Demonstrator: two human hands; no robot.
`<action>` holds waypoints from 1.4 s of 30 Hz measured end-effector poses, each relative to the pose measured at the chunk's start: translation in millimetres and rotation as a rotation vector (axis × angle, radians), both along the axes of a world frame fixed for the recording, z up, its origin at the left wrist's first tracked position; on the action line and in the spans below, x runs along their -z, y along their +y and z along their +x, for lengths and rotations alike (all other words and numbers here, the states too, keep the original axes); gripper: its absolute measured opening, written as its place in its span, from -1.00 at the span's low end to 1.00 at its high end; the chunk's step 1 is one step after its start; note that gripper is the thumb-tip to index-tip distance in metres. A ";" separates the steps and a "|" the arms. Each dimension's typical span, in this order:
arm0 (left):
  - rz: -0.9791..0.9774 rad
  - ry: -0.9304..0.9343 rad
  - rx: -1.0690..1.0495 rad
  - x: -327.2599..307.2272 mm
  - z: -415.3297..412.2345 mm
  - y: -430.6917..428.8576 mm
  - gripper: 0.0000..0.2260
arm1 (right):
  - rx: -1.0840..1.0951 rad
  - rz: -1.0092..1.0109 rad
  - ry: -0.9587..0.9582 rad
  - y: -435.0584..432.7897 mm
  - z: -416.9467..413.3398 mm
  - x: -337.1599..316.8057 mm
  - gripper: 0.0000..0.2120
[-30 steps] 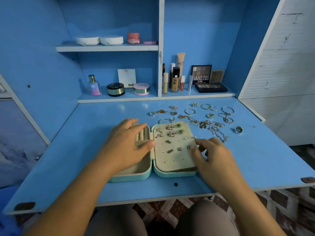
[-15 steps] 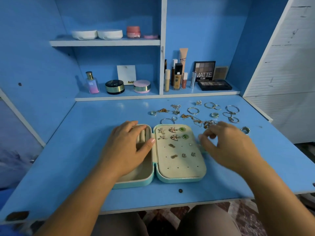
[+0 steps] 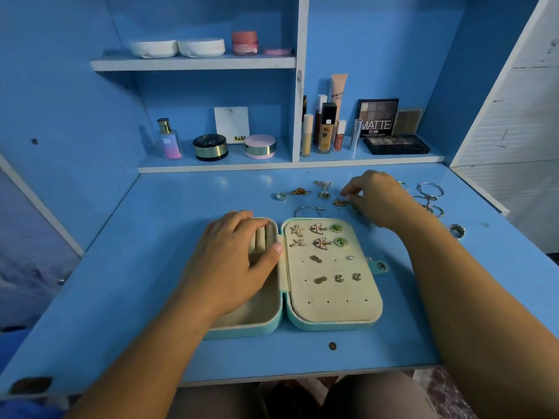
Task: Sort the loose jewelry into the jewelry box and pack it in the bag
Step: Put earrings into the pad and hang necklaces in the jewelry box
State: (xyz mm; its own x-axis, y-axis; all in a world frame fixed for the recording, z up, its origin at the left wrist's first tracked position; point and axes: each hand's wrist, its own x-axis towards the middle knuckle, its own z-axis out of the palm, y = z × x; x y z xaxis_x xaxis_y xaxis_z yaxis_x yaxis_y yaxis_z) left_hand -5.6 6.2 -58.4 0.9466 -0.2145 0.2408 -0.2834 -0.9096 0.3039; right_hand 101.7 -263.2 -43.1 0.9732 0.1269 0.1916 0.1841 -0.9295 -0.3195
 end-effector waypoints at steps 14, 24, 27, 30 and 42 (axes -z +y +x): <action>-0.010 -0.045 0.012 3.4 4.6 2.0 -0.42 | -0.134 -0.120 -0.055 6.8 -2.6 6.0 -0.85; -0.021 -0.047 0.019 3.3 4.7 2.0 -0.40 | -0.102 -0.092 0.012 3.3 -5.8 3.7 -0.82; -0.018 -0.048 0.018 2.9 4.6 2.2 -0.41 | -0.071 0.068 -0.032 -12.5 -10.1 -5.0 -0.83; -0.022 -0.039 0.014 2.7 4.4 2.4 -0.39 | 0.052 0.164 -0.088 -42.4 -13.0 -14.4 -0.85; -0.058 -0.030 0.011 3.3 7.5 4.8 -0.41 | 0.172 0.096 0.090 -70.8 -12.1 -13.9 -0.87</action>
